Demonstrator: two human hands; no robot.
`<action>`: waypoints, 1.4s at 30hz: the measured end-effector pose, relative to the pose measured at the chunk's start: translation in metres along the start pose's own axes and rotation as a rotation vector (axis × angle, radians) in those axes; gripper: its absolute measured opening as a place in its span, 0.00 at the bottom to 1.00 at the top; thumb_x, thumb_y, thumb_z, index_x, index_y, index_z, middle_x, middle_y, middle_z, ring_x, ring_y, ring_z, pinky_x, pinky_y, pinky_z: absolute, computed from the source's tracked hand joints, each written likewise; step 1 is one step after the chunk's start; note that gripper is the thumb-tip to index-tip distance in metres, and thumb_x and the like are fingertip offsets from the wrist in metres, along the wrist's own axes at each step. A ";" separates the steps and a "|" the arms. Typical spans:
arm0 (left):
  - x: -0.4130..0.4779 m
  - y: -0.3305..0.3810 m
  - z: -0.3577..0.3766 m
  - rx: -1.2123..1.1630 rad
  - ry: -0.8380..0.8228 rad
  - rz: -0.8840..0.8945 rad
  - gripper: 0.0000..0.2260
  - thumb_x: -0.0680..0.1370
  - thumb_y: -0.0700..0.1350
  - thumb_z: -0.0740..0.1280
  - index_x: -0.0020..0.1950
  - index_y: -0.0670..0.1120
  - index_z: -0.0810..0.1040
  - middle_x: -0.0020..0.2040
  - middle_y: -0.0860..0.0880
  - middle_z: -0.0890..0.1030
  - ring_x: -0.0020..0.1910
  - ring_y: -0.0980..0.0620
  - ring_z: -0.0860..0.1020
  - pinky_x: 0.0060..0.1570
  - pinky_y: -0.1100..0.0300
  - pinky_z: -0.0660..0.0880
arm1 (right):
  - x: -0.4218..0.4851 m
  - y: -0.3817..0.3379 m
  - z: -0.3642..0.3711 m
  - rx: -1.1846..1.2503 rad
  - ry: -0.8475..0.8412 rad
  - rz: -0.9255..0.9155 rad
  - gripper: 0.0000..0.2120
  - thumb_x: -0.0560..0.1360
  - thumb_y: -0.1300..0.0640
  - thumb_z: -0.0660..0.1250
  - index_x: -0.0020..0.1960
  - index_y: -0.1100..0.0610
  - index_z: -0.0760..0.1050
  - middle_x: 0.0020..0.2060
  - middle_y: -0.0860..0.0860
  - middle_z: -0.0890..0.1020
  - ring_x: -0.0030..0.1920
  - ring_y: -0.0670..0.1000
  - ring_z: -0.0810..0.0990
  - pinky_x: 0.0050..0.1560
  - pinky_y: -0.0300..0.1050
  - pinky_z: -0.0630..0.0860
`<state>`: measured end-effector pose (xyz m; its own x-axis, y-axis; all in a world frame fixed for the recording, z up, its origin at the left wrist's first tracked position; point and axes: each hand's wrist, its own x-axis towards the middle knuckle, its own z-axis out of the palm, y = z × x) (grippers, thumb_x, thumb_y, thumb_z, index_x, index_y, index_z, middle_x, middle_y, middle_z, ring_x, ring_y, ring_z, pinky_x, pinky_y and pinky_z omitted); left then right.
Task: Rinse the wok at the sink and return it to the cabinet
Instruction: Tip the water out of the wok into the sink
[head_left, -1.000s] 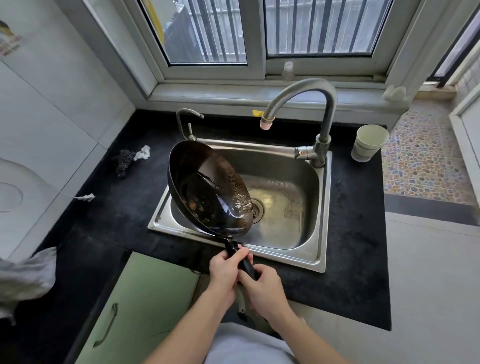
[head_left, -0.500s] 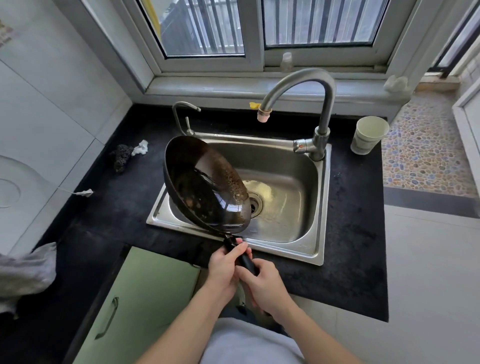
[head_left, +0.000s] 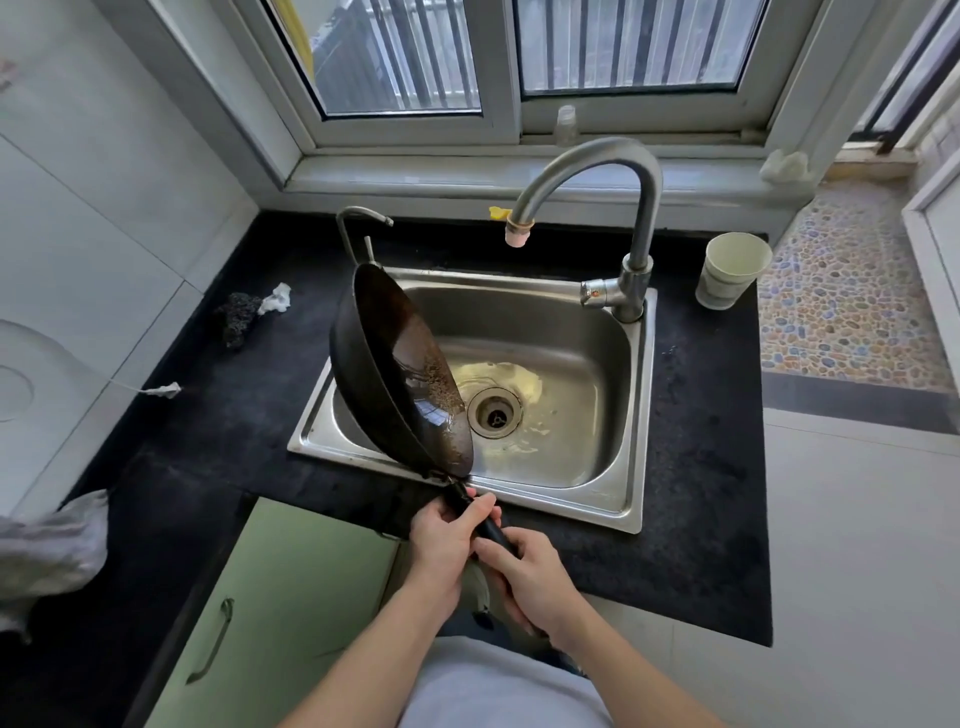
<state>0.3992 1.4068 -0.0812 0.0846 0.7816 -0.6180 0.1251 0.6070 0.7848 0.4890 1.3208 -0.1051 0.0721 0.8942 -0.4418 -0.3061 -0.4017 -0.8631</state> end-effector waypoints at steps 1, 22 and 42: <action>0.000 0.000 0.000 0.032 0.009 0.013 0.06 0.74 0.37 0.74 0.49 0.40 0.81 0.38 0.44 0.85 0.42 0.46 0.84 0.51 0.46 0.80 | 0.000 0.001 0.001 0.025 -0.001 0.002 0.15 0.80 0.51 0.66 0.40 0.60 0.75 0.25 0.56 0.72 0.17 0.51 0.65 0.17 0.40 0.61; 0.008 0.003 0.006 0.301 0.059 0.080 0.05 0.71 0.44 0.76 0.38 0.44 0.84 0.36 0.46 0.86 0.40 0.44 0.84 0.42 0.50 0.79 | 0.001 0.002 0.004 0.333 -0.035 0.120 0.12 0.82 0.53 0.63 0.46 0.61 0.71 0.26 0.51 0.70 0.18 0.46 0.63 0.16 0.35 0.60; 0.006 0.005 0.006 0.316 0.056 0.058 0.06 0.71 0.44 0.76 0.40 0.43 0.84 0.36 0.46 0.86 0.42 0.45 0.84 0.43 0.50 0.80 | 0.002 0.000 0.004 0.351 -0.045 0.138 0.11 0.82 0.54 0.63 0.45 0.61 0.72 0.26 0.51 0.71 0.18 0.46 0.63 0.15 0.36 0.59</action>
<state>0.4066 1.4141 -0.0815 0.0467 0.8256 -0.5623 0.4232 0.4935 0.7598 0.4853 1.3239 -0.1047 -0.0321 0.8474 -0.5300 -0.6175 -0.4338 -0.6562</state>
